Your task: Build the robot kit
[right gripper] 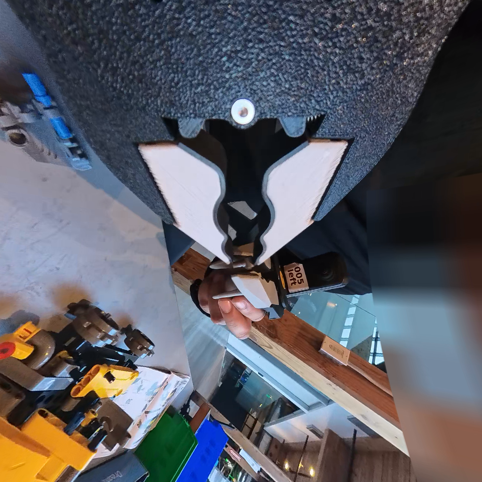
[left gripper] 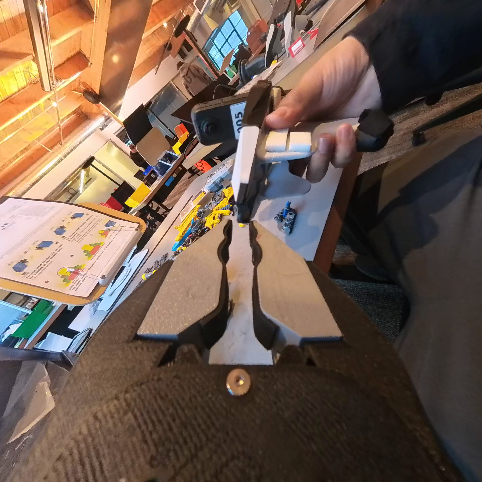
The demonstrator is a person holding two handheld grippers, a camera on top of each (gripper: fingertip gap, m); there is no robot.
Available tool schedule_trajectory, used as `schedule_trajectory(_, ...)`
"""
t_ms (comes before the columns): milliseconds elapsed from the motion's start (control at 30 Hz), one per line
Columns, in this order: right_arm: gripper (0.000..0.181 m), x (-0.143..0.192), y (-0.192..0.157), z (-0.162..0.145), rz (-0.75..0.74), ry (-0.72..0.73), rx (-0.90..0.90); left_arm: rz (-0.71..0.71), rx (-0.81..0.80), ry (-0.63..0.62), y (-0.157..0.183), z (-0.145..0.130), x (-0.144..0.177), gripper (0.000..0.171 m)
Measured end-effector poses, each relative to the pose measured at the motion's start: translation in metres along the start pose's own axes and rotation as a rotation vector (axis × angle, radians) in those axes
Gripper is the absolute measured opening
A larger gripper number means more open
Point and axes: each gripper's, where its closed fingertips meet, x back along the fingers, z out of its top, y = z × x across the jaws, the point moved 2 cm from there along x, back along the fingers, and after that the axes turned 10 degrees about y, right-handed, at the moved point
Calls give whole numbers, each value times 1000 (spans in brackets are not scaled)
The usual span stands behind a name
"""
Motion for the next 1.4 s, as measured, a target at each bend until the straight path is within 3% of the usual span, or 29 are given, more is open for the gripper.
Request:
schedule_trajectory(333,16,-2,4,-8,6,-19,-24,-50,-7,7,7,0,0,6)
schedule_trajectory(467,16,1,10,-11,-68,-40,29,-112,56,-30,13,-7,-1,3)
schedule_trajectory(667,13,5,28,-9,-294,-39,237,-147,213,-122,15,-28,-5,3)
schedule_trajectory(833,17,19,28,-2,-494,-71,547,-167,313,-176,17,-44,-6,3)
schedule_trajectory(900,19,37,16,13,-575,-23,666,-170,342,-181,18,-47,-5,3)
schedule_trajectory(1000,22,82,-22,54,-656,222,795,-179,404,-178,18,-49,-5,3)
schedule_trajectory(1100,34,134,-51,81,-688,472,824,-188,450,-168,19,-48,-6,3)
schedule_trajectory(1200,37,171,-62,85,-696,626,791,-199,492,-150,20,-45,-6,3)
schedule_trajectory(1300,31,176,-55,71,-669,620,775,-253,581,-118,26,-39,-6,3)
schedule_trajectory(1400,29,150,-35,43,-614,441,760,-318,713,-67,32,-29,-6,3)
